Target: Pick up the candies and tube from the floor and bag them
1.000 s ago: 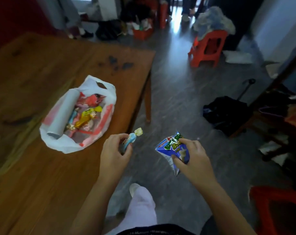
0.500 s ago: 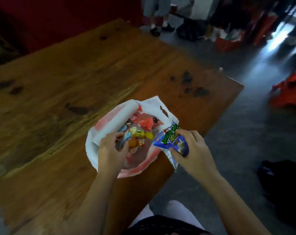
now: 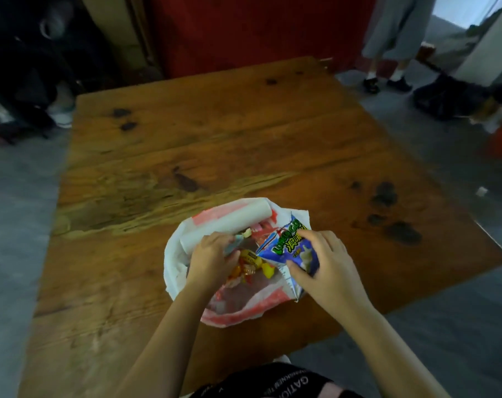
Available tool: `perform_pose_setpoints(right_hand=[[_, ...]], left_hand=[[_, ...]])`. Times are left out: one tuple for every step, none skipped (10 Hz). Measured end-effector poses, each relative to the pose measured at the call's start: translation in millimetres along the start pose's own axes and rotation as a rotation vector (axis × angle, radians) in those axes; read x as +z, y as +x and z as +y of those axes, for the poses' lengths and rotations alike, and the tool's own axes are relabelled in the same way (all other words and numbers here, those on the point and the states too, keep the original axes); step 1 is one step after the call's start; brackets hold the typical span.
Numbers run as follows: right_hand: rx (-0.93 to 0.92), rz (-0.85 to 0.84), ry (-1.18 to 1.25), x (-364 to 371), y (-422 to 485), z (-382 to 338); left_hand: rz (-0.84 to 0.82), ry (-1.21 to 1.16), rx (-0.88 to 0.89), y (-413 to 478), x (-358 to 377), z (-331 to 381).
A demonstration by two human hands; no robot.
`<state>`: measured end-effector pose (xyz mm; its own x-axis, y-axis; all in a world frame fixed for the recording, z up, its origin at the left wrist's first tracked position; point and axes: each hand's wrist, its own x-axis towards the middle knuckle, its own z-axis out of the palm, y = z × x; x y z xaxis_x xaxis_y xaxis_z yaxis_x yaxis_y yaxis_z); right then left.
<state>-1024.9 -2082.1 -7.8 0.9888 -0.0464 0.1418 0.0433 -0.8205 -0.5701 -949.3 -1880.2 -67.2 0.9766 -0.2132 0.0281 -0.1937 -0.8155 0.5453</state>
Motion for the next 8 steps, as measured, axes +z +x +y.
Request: perform_pose_setpoints(right_hand=[[-0.13,-0.009,0.077,0.5,9.2,-5.3],[-0.212,-0.042,0.08,10.7,22.3,-14.6],[-0.258,-0.119,0.022,31.4,36.7,-22.4],[-0.25,-0.235,-0.04,54.7,44.7,-27.5],[-0.203,-0.277,-0.125,70.0,47.9,-28.7],[-0.098,-0.321,-0.231,75.8,46.1,-26.9],[-0.079,-0.313,-0.257,73.9,44.4,-21.4],[-0.07,-0.283,-0.271,72.8,43.7,-18.5]], left_hand=[[0.132,-0.003,-0.044,-14.4,-16.5,-9.7],[0.231,0.067,-0.069,-38.6,-38.8,-23.7],[0.278,0.158,-0.1,-64.6,-51.5,-32.0],[0.3,0.192,-0.178,-85.7,-54.8,-35.7],[0.322,0.141,-0.242,-98.4,-56.6,-35.0],[0.329,0.116,-0.24,-105.1,-60.1,-33.5],[0.36,0.114,-0.212,-106.4,-64.2,-31.2],[0.365,0.097,-0.179,-102.3,-64.4,-29.5]])
